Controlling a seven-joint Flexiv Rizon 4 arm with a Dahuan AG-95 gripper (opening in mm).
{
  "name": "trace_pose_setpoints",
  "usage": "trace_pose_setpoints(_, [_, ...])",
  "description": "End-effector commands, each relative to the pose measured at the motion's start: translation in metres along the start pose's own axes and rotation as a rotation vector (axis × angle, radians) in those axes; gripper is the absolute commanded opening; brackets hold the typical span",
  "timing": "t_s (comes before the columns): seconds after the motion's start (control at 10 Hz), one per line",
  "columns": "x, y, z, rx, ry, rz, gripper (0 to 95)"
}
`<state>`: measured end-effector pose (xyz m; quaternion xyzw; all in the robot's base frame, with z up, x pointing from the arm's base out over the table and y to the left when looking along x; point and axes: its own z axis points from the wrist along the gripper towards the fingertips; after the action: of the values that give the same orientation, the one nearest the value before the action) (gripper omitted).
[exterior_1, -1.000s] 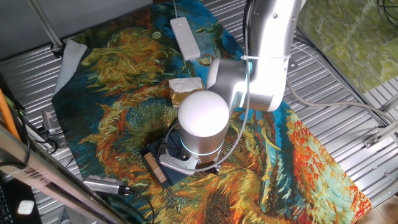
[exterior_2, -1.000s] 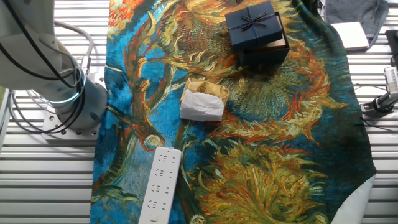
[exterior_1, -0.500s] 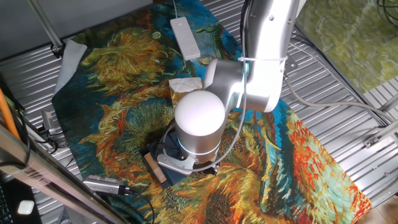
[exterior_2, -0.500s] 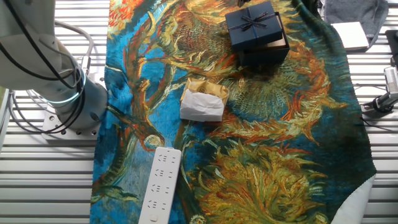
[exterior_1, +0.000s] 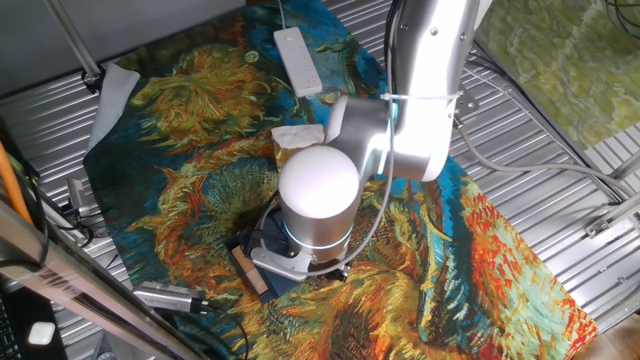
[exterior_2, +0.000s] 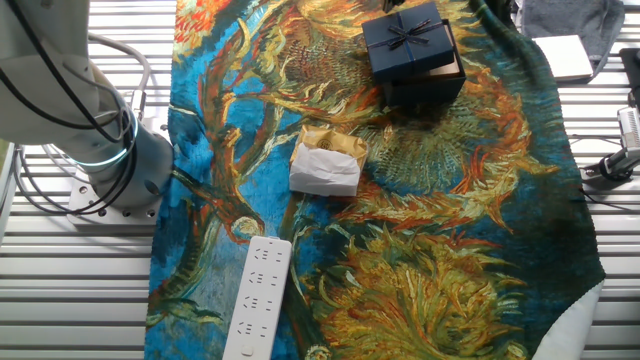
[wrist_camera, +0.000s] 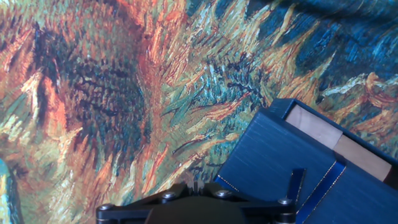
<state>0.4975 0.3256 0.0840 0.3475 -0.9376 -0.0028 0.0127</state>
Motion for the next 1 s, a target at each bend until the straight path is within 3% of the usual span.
trace_pose_setpoints(0.1, [0.000,-0.002,-0.002,0.001,0.000,-0.004,0.0])
trace_pose_setpoints(1.0, [-0.005,-0.015,-0.007,0.007,0.005,-0.021,0.0])
